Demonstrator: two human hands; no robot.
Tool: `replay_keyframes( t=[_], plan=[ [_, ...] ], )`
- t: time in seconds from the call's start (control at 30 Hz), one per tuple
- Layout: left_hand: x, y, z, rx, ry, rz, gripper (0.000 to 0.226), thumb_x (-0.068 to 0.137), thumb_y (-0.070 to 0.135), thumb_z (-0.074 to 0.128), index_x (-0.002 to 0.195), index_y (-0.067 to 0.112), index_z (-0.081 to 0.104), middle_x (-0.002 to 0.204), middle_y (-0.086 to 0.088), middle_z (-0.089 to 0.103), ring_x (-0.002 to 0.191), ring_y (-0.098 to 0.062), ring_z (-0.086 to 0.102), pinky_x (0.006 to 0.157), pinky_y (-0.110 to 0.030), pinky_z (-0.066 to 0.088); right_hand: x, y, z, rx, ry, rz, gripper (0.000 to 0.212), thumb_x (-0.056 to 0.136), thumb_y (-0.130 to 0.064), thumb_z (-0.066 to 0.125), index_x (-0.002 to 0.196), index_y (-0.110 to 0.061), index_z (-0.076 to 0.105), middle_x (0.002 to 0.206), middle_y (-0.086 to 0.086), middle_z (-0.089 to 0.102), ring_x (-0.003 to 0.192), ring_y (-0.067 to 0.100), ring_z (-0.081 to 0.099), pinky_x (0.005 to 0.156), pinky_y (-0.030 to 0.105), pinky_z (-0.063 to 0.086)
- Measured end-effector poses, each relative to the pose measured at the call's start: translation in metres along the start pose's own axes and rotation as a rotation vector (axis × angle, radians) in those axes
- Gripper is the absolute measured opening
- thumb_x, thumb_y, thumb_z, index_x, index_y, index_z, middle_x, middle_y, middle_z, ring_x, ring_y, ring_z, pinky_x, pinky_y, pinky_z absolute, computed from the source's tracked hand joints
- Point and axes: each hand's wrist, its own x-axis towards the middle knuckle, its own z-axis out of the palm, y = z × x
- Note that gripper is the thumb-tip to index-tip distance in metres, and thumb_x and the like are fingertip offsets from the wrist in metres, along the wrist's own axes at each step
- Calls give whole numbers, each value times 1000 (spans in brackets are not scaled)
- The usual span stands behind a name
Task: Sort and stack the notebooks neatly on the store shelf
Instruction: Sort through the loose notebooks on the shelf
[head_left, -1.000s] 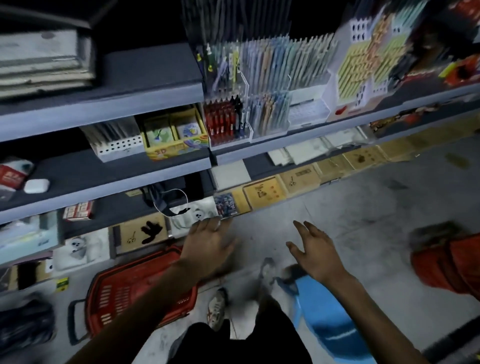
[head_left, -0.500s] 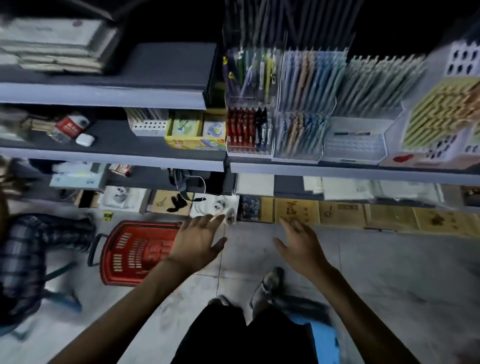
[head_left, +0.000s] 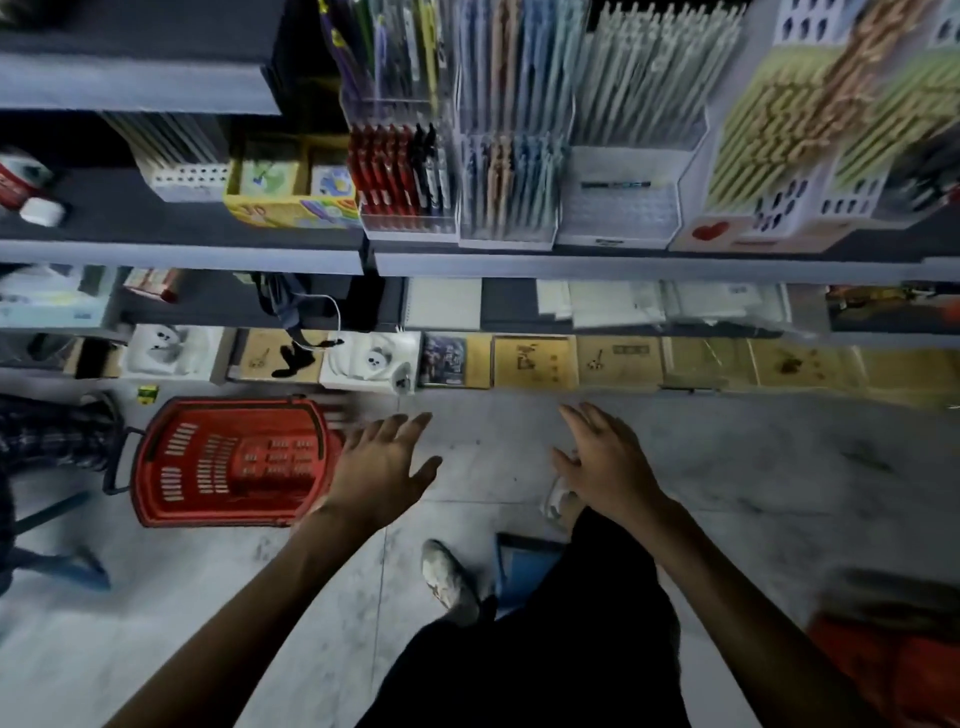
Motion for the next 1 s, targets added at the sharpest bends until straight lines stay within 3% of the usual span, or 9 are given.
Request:
replay_keyframes(
  t=[0.1,0.33,0.43,0.57,0.7,0.8,0.9,1.0],
  plan=[
    [11,42,5,2,25,10,79,92,68,31,159,27,42,150,-7,57,136,-35,53,108,-48,44,6,38,5,47,5,20,88,87,-67,22,155,-15,44,157,16,44,142,36,42,118,46,35],
    [109,166,36,-54,221,47,66,96,54,46,154,20,49,135,-7,66,121,-34,63,96,-46,53,72,152,17,29,147,-25,58,96,-43,54,145,-11,54,150,18,49,137,38,46,112,49,42],
    [184,210,68,-61,235,85,67,97,47,52,158,23,41,144,-10,58,131,-36,56,102,-49,49,116,200,23,-36,267,-53,59,95,-37,62,147,-11,51,153,22,43,140,41,42,115,50,39],
    [277,244,102,38,238,69,80,96,46,58,166,26,23,164,-20,35,149,-42,34,117,-55,35,174,243,39,-143,344,-117,72,92,-32,66,155,-11,39,162,24,29,150,43,27,121,55,27],
    [342,253,151,79,395,105,81,91,33,68,162,18,32,166,-26,29,153,-47,27,116,-63,37,220,254,73,-161,431,-109,72,91,-25,62,157,-12,36,167,23,19,156,42,14,124,54,19],
    [364,249,190,3,580,113,80,91,27,68,162,13,34,165,-30,28,153,-50,24,116,-64,37,243,257,102,-107,640,-121,60,92,-16,55,151,-8,47,164,25,28,155,42,19,124,54,23],
    [388,234,217,-67,822,224,72,90,22,68,157,12,44,158,-32,39,148,-50,31,121,-57,31,264,263,133,-33,906,-170,48,94,-6,53,141,-4,59,157,28,39,151,44,29,116,59,33],
    [415,215,233,-86,1019,341,66,90,22,68,152,19,47,151,-24,43,139,-43,35,121,-48,28,286,271,155,-16,1039,-227,46,94,-6,57,140,-7,60,157,26,40,149,45,32,114,61,36]
  ],
)
